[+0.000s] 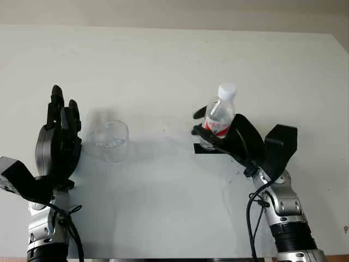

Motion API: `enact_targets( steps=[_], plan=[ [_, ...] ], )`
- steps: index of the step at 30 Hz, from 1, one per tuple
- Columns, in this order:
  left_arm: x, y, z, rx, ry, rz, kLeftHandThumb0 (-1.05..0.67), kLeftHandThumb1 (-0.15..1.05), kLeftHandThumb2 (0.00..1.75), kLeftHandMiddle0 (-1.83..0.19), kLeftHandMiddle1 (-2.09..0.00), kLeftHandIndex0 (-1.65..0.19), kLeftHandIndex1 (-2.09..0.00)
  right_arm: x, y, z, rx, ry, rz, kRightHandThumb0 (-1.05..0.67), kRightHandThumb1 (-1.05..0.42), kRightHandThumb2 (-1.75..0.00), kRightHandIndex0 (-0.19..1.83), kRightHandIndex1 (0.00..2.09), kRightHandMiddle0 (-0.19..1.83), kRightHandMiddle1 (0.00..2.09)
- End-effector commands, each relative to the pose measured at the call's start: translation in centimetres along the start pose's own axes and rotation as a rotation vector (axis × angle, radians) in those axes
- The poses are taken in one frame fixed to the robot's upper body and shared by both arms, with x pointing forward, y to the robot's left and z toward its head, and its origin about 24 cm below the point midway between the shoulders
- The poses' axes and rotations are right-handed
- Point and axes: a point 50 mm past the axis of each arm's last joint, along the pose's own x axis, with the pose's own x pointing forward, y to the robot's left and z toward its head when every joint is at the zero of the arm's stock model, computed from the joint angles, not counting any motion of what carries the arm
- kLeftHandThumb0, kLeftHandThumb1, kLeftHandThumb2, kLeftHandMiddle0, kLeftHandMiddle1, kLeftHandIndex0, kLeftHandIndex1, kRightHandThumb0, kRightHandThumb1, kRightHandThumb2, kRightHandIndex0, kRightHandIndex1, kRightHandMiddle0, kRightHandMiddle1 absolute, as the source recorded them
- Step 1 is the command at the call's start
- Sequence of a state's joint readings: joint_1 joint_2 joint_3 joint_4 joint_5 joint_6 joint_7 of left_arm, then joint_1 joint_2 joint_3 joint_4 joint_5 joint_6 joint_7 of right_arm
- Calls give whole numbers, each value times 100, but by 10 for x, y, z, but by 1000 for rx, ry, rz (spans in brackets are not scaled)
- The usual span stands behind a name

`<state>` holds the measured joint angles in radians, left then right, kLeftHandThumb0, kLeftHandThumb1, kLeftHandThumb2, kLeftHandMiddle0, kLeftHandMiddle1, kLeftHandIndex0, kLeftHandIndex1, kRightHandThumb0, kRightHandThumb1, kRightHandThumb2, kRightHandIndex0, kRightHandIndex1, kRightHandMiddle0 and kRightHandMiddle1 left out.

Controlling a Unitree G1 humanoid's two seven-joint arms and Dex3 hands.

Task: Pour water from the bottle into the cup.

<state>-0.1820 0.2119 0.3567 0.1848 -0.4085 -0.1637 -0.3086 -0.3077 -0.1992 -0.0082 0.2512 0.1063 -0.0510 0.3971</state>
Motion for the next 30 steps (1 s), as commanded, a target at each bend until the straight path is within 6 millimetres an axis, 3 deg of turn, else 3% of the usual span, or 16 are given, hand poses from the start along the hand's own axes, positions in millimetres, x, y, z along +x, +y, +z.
enact_targets(
  steps=[1,3,8,18,30],
  plan=[
    [-5,4,-1,19,18,6,-79,105,54,18,-5,19,-2,-9,-2,-14,-22,37,-5,-69,-105,-7,13,41,10,48],
    [-5,5,-1,19,17,7,-79,105,53,18,-5,19,-2,-11,-3,-16,-36,20,-6,-69,-103,-6,14,20,11,27],
    [-6,5,-2,20,20,10,-79,105,53,18,-6,19,-3,-14,-9,-21,-44,-6,-13,-69,-101,-5,3,6,4,12],
    [-5,4,-2,27,17,12,-79,105,52,18,-5,18,-4,-19,-22,-20,-97,-43,-39,-81,-97,-5,-18,1,-16,1],
    [-3,4,-1,21,19,14,-79,105,52,18,-5,19,-5,-30,-30,-9,-78,-133,-80,-91,-98,-6,-19,0,-19,0]
  ],
)
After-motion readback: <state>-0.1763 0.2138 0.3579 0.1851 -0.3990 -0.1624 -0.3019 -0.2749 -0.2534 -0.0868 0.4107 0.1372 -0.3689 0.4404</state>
